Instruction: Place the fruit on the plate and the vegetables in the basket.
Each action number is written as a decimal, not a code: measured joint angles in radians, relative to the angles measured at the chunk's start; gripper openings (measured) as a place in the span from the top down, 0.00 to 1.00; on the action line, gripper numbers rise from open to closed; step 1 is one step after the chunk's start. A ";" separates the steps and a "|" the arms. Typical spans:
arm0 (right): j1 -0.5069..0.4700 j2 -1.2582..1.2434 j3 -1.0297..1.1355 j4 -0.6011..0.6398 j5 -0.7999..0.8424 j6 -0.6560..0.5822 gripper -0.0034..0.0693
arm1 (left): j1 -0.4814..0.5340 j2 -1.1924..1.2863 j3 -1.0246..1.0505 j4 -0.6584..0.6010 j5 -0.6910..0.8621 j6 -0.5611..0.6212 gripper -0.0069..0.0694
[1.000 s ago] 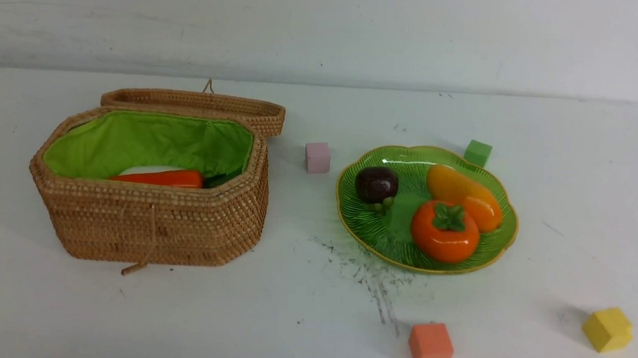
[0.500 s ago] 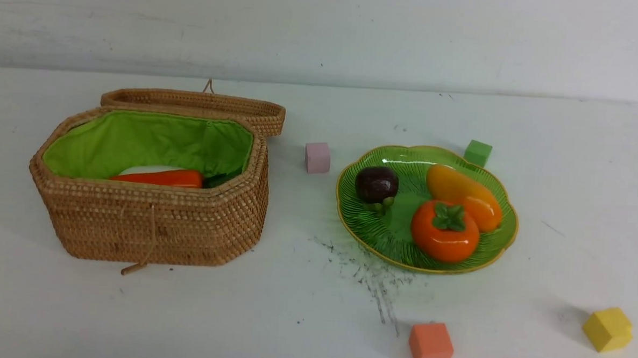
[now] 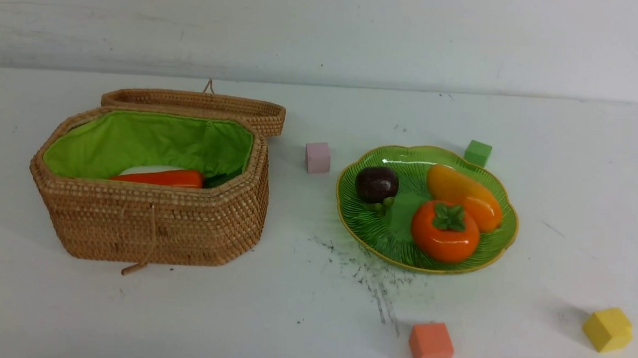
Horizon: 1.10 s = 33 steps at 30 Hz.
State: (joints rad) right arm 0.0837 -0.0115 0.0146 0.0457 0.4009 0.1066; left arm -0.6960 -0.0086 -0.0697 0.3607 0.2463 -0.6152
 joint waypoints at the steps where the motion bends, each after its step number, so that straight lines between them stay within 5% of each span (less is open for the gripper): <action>1: 0.000 0.000 0.000 0.000 0.000 0.000 0.95 | 0.048 0.000 0.001 -0.054 -0.017 0.055 0.91; 4: 0.000 0.000 0.000 0.000 0.000 0.000 0.95 | 0.176 0.000 0.005 -0.198 -0.088 0.223 0.93; 7: 0.000 0.000 0.000 0.000 0.000 0.000 0.95 | 0.414 0.000 0.049 -0.430 -0.202 0.461 0.93; 10: 0.000 0.000 0.000 0.000 0.000 0.000 0.94 | 0.512 0.000 0.085 -0.511 -0.206 0.527 0.93; 17: 0.000 0.000 0.000 0.000 -0.001 0.000 0.93 | 0.589 0.000 0.100 -0.480 0.114 0.445 0.93; 23: 0.000 0.000 0.000 0.000 -0.002 0.000 0.92 | 0.589 0.000 0.100 -0.472 0.124 0.319 0.93; 33: 0.000 0.000 0.001 0.001 -0.002 0.000 0.91 | 0.589 0.000 0.100 -0.470 0.124 0.301 0.93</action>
State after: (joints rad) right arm 0.0837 -0.0115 0.0156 0.0467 0.3989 0.1070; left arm -0.1069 -0.0086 0.0302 -0.1097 0.3702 -0.3144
